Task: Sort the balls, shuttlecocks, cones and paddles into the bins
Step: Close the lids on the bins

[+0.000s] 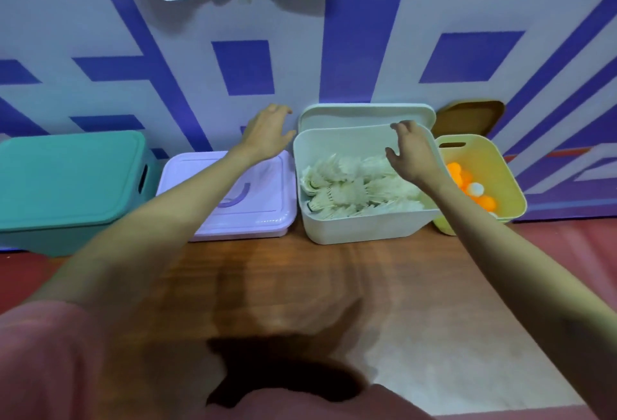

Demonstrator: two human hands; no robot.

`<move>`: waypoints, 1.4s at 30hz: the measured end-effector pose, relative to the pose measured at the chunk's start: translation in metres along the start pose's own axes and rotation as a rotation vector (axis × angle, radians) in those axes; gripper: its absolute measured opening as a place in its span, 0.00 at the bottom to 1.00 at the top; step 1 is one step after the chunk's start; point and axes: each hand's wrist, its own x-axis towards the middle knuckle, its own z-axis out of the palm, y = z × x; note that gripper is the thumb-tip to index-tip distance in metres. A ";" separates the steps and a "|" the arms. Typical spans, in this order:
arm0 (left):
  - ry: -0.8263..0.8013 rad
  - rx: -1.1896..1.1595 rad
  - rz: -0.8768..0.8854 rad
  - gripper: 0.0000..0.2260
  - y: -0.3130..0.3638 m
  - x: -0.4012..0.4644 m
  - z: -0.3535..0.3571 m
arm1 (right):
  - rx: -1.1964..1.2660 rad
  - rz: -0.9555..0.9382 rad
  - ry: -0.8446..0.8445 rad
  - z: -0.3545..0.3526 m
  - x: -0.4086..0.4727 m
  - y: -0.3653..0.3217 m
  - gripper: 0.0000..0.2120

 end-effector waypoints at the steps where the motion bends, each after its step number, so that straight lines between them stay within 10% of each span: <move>1: 0.006 0.013 -0.003 0.21 0.009 0.008 0.003 | -0.022 -0.017 -0.010 -0.004 0.007 0.008 0.25; 24: 0.114 0.383 0.021 0.10 0.053 0.087 0.048 | -0.348 -0.113 0.014 -0.002 0.101 0.066 0.15; 35: 0.599 0.139 0.149 0.05 0.068 0.034 -0.010 | -0.162 -0.248 0.483 -0.059 0.062 0.047 0.13; 42: 0.539 -0.018 0.264 0.08 0.077 -0.046 0.005 | -0.085 -0.327 0.644 -0.046 -0.015 0.054 0.10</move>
